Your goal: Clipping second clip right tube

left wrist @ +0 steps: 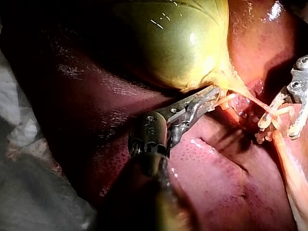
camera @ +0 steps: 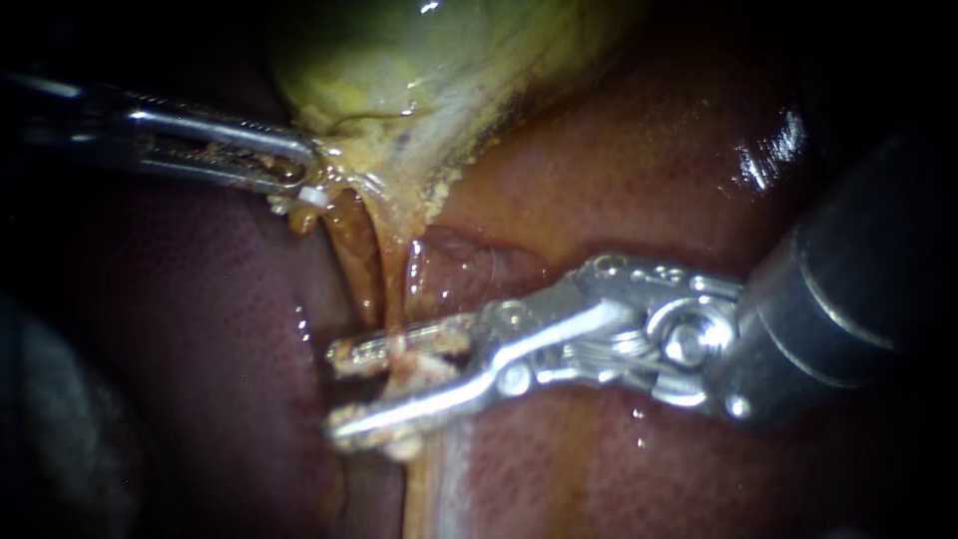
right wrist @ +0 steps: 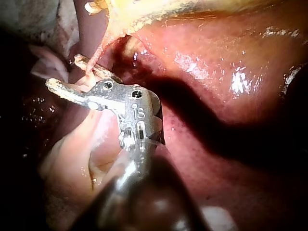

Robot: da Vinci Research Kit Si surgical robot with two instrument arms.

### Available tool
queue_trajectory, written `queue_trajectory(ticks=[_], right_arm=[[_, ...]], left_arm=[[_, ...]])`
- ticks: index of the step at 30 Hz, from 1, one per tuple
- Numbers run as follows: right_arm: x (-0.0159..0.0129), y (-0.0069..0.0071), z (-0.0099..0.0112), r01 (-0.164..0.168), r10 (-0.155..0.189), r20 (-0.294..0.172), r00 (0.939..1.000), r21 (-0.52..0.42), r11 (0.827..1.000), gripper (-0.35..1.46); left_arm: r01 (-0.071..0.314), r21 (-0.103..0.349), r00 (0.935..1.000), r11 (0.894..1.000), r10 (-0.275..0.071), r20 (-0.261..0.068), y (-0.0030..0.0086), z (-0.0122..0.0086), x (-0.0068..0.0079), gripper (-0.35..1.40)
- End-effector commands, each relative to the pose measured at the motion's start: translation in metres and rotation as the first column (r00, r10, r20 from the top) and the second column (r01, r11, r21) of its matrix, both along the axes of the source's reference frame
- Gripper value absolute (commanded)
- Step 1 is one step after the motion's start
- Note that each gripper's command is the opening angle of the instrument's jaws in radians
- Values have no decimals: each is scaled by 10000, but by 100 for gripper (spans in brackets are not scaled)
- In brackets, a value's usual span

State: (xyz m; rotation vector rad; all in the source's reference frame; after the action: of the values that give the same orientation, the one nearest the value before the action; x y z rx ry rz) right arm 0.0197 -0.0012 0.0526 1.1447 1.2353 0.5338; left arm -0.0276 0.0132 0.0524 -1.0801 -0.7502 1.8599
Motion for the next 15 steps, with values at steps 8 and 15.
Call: queue_trajectory(ticks=[8, 15], right_arm=[[0, 2, 3, 4, -4, 38, 10000, 50, 10000, 38], [0, 2, 3, 16, -18, 111, 9999, 211, 9998, 28]], left_arm=[[-3, 0, 10000, 10000, 3, 7, 0, 0, 0, -35], [-3, 1, 10000, 10000, 3, 7, 0, 0, 0, -35]])
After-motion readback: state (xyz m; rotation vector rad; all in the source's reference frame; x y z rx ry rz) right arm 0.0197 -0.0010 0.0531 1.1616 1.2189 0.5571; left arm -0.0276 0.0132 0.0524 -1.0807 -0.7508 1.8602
